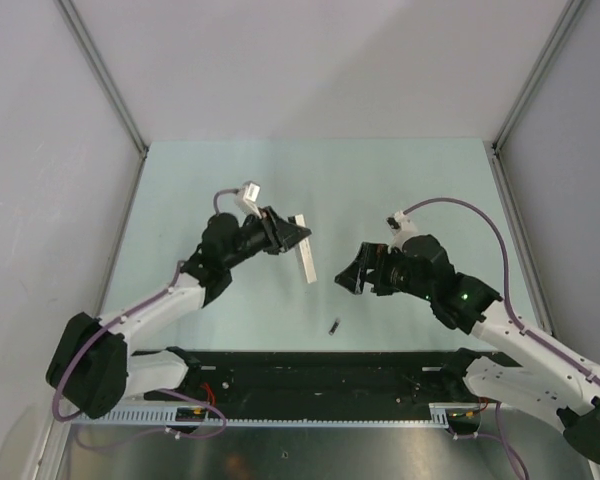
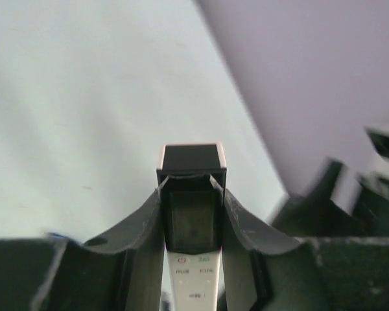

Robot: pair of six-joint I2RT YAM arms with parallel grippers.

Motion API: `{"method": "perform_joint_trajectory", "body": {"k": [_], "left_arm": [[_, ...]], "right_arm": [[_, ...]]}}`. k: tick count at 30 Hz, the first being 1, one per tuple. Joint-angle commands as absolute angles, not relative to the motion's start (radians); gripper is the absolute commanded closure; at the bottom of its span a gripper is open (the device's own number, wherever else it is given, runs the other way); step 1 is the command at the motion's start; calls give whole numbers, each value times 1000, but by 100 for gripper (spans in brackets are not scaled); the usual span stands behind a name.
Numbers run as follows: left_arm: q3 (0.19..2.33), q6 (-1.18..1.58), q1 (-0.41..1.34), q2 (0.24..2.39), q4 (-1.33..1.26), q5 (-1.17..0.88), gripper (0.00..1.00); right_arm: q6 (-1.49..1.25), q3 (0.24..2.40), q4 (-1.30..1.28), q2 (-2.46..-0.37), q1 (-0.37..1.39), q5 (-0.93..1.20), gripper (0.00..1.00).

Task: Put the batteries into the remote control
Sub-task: Turn over the remote control at the center of the board.

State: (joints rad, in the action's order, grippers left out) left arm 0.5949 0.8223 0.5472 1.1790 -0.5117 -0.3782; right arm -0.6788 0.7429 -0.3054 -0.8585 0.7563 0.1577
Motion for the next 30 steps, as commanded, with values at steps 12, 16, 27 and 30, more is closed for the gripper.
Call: {"method": "perform_joint_trajectory", "body": {"k": [12,16,27,30], "left_arm": [[1032,463,496,1612,334,144,100],[1101,442,492,1718,382,160,100],[1121,425,494,1770,385,181,45],[1121,425,494,1755,385,195,28]], "right_arm": [[-618,761,-600,-884,825,-164,2],[-620,747,-603,-885,830,-163,2],[-607,739,-604,-864,831,-160,2],[-606,738,-601,-871,830,-161,2]]}}
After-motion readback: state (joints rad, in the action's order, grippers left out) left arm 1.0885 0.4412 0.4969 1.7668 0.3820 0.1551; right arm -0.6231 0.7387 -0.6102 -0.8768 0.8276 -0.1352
